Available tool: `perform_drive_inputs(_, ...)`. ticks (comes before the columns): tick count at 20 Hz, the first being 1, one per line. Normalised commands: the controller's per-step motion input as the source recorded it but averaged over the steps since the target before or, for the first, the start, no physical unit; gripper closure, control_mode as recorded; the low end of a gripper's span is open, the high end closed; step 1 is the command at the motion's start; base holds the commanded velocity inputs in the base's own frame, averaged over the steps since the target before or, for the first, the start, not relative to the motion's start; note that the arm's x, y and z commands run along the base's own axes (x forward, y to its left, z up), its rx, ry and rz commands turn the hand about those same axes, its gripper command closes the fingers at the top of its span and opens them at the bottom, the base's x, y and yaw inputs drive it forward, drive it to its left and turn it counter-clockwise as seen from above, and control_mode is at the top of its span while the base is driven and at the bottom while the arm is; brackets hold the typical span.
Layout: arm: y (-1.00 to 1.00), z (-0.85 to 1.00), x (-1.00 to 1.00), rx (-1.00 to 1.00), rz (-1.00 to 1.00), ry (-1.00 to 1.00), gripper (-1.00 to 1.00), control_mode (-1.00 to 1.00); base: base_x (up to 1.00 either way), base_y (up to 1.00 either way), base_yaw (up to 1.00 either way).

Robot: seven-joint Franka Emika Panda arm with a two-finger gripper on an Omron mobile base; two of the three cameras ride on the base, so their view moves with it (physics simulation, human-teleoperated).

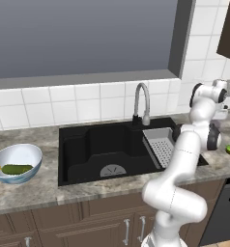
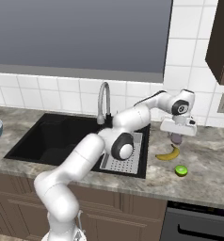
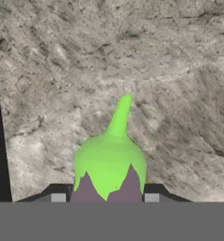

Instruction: There is a mixed pile of frozen fruits and vegetables on the counter. Locate all the frozen vegetables and place the items in a bowl on the counter. Take all the frozen fruits and defrost them in a running sink.

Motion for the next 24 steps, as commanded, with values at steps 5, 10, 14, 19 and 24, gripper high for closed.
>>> perform_drive_inputs(5,0.47,0.00,0.01,-0.01,0.01,-0.06,1.00,-1.00,0.00,0.00,0.00)
perform_drive_inputs(10,0.41,0.02,0.00,-0.04,0.00,-0.16,1.00,-1.00,0.00,0.00,0.00)
perform_drive_inputs(14,0.42,0.00,0.00,-0.04,0.00,-0.15,1.00,-1.00,0.00,0.00,0.00)
perform_drive_inputs(19,0.43,0.01,0.00,-0.04,0.00,-0.11,1.00,-1.00,0.00,0.00,0.00)
perform_drive_inputs(24,0.42,0.12,-0.05,-0.01,0.00,-0.03,1.00,-1.00,0.00,0.00,0.00)
